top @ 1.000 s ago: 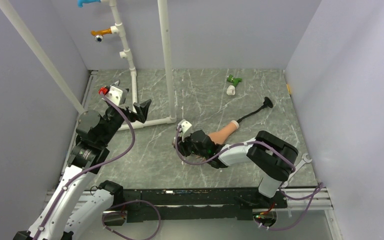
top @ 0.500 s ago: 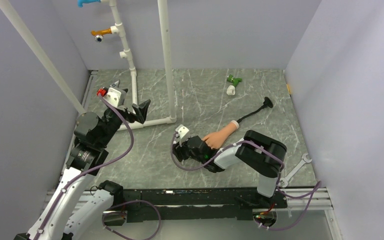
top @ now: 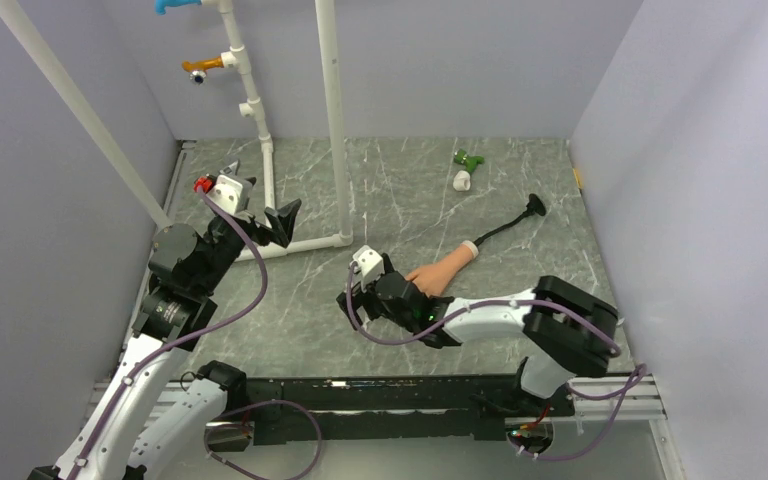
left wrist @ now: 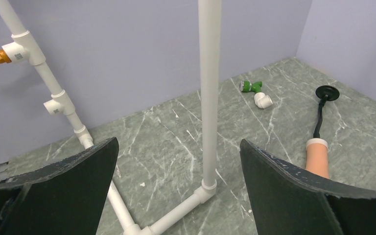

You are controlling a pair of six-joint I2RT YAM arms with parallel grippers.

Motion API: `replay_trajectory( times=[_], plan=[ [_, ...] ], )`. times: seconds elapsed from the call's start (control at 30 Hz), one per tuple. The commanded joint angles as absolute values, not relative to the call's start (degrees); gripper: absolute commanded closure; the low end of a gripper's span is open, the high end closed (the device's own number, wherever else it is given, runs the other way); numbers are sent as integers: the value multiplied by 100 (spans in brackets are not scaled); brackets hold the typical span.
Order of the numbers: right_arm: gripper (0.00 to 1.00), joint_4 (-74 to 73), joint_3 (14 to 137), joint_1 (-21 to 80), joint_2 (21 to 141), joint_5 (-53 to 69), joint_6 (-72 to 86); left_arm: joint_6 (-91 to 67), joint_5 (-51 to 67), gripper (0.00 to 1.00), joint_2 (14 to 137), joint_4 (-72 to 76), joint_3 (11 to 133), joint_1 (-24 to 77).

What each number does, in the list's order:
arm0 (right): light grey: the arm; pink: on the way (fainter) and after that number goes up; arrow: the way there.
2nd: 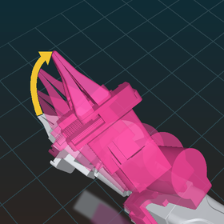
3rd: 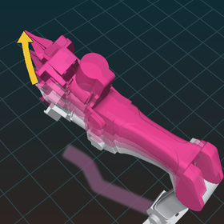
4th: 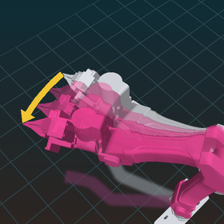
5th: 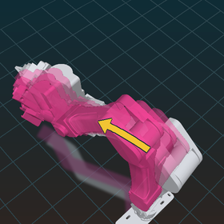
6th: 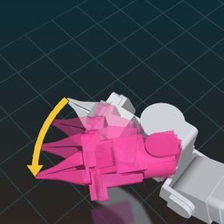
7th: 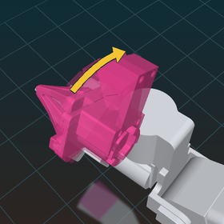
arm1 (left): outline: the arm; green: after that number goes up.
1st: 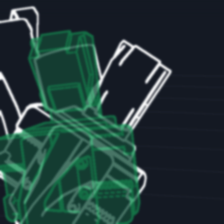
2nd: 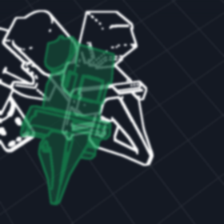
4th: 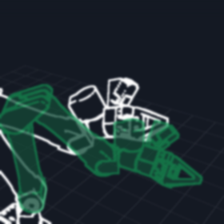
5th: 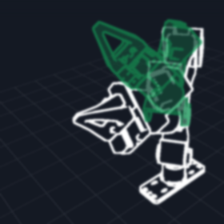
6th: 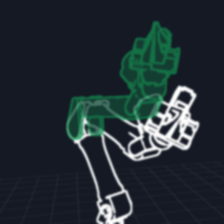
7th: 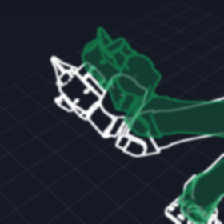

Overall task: Paint the nails
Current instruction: Reset both arms

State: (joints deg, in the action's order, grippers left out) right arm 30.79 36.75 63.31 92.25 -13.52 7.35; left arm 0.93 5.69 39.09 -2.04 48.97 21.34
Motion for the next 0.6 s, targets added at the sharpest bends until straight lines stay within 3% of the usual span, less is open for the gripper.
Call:
replay_trajectory(
  times=[0.0, 0.37, 0.57],
  plan=[
    [0, 2166, 3943, 6490, 8418, -1878, 909, 178, 514, 1, 3879, -184, 4919, 2112],
    [0, 1219, 3452, 6538, 6428, -1929, 1291, 202, 486, 1, 3858, -168, 4913, 2109],
    [0, 1201, 3170, 6538, 5998, -1891, 1312, 217, 489, 1, 3854, -145, 4900, 2109]
  ],
)
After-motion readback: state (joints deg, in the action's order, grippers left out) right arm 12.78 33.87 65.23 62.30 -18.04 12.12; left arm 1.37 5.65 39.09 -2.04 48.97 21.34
